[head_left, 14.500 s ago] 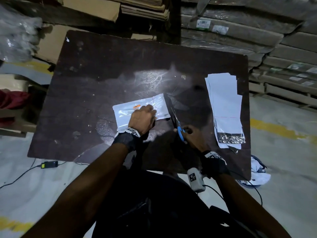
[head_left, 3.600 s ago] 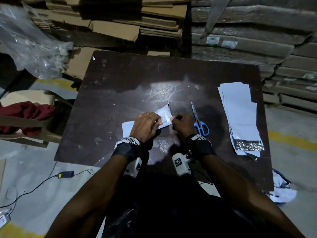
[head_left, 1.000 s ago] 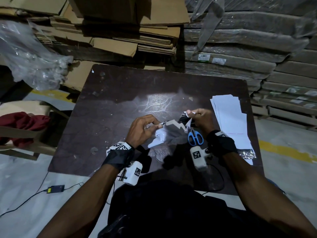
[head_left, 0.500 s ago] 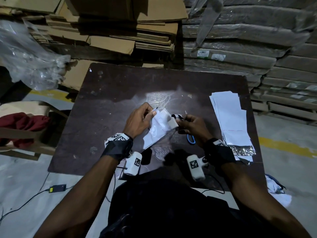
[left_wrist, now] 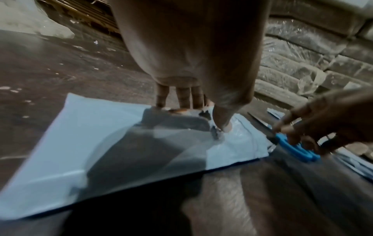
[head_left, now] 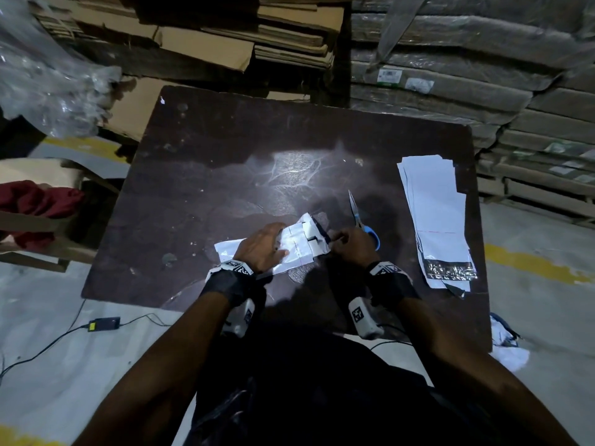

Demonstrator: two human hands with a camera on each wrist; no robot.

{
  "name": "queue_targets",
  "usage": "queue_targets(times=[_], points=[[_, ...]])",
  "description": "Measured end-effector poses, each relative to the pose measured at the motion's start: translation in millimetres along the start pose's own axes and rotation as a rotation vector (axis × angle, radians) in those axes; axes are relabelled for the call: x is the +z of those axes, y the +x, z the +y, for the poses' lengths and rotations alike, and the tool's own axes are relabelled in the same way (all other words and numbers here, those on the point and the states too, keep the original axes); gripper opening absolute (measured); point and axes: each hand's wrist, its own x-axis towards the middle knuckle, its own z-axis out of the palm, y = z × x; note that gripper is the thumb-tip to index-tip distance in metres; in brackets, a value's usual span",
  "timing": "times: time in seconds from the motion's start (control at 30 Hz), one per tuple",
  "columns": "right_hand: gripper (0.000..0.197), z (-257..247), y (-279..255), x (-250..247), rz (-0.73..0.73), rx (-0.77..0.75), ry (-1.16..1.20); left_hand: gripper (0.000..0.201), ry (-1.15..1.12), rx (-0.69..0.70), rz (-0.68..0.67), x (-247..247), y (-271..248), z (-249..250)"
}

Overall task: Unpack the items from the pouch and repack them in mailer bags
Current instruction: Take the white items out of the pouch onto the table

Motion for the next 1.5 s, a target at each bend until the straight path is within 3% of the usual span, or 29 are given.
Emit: queue_targets(times=[0.1, 0.23, 0.3, 0.37, 0.6, 0.83, 0.97, 1.07, 1.17, 1.27, 1.43, 1.5], points=[[0.01, -13, 2, -4, 0.081, -0.107, 0.018, 0.077, 0.056, -0.044, 0.012, 6, -12, -11], [0.024, -23, 17, 9, -0.023, -0.211, 0.004, 0.114, 0.198, -0.109, -0.1, 12, -20, -32], [0.038, -21, 27, 18, -0.054, -0.24, -0.07, 0.123, 0.251, -0.125, -0.134, 14, -25, -38], [0.045, -22, 33, 23, -0.122, -0.301, -0.2, 0.12, 0.278, -0.131, -0.124, 15, -30, -41], [0.048, -30, 44, 22, -0.262, -0.368, -0.273, 0.102, 0.298, -0.128, 0.062, 6, -40, -48], [0.046, -35, 35, 28, -0.293, -0.364, -0.131, 0.1, 0.291, -0.107, 0.075, 3, -43, -56], [0.051, -44, 33, 27, -0.351, -0.369, -0.192, 0.1, 0.276, -0.108, 0.074, 2, -44, -61], [0.043, -42, 40, 26, -0.402, -0.351, -0.146, 0.1, 0.266, -0.116, 0.067, -3, -44, -64], [0.034, -40, 48, 10, -0.368, -0.283, -0.019, 0.1, 0.245, -0.132, 0.072, -12, -46, -74], [0.024, -30, 54, -14, -0.218, -0.185, 0.109, 0.101, 0.224, -0.148, 0.075, -23, -49, -89], [0.014, -37, 58, -39, -0.06, 0.035, 0.574, 0.102, 0.233, -0.15, 0.087, -35, -53, -107], [0.021, -45, 65, -31, 0.018, 0.082, 0.635, 0.102, 0.249, -0.143, 0.081, -38, -52, -109]])
